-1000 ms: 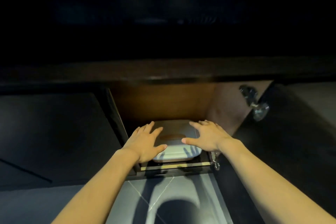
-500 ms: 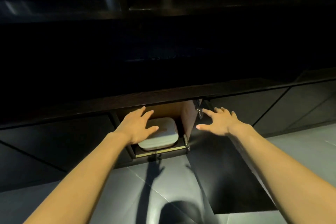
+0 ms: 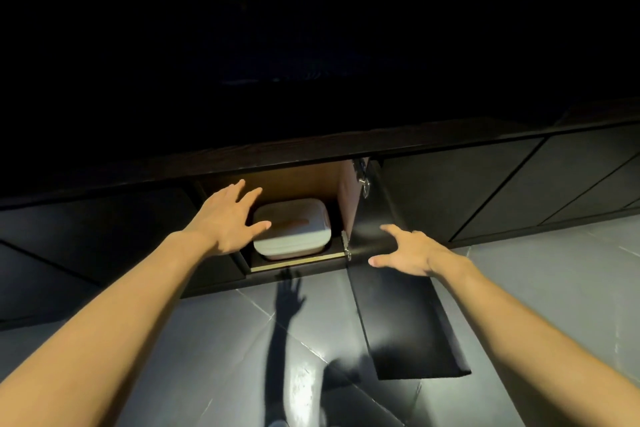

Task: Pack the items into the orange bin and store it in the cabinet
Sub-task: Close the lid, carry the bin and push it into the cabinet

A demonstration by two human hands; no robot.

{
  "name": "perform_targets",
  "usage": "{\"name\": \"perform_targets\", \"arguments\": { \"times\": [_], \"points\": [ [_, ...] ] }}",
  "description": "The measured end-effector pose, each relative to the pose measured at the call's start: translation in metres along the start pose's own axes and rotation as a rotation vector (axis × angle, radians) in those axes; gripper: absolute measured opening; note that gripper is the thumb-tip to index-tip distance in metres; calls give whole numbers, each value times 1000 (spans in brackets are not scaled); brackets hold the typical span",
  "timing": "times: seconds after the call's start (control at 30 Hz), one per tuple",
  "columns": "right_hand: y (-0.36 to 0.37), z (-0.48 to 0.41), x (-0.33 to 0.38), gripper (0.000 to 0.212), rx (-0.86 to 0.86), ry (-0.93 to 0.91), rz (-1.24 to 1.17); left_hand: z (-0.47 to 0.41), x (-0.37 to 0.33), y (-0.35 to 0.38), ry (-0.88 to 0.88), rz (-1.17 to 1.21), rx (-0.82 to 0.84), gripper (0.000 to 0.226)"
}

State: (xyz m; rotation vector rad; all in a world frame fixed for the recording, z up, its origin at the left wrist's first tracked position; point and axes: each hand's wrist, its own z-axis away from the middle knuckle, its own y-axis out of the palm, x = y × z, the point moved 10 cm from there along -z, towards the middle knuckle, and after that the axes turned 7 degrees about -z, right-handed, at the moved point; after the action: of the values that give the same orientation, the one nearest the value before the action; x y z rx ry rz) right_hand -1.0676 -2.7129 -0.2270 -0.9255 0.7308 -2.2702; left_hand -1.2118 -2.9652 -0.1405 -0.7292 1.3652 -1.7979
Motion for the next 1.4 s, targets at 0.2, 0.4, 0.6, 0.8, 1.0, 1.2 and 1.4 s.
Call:
{"name": "perform_targets", "arguments": {
  "times": [0.2, 0.4, 0.6, 0.8, 1.0, 1.2, 1.4],
  "points": [
    [25, -6, 55, 79, 59, -112, -148, -7, 17, -17, 22, -18, -63, 72],
    [57, -30, 125, 71, 103, -209, -225, -15, 53, -27, 21, -51, -77, 72],
    [89, -74, 190, 67, 171, -257, -155, -28, 95, -41, 9, -38, -148, 72],
    [89, -100, 204, 74, 167, -243, -116, -42, 123, -40, -5, -29, -161, 73],
    [82, -118, 219, 79, 156, -283, -87, -55, 133, -31, -26, -7, -161, 74],
    [78, -137, 233, 87, 127, -253, -56, -56, 144, -25, -49, 1, -154, 73],
    [70, -145, 243, 89, 122, -223, -98, -45, 156, -22, -78, -6, -122, 73]
  ]
}}
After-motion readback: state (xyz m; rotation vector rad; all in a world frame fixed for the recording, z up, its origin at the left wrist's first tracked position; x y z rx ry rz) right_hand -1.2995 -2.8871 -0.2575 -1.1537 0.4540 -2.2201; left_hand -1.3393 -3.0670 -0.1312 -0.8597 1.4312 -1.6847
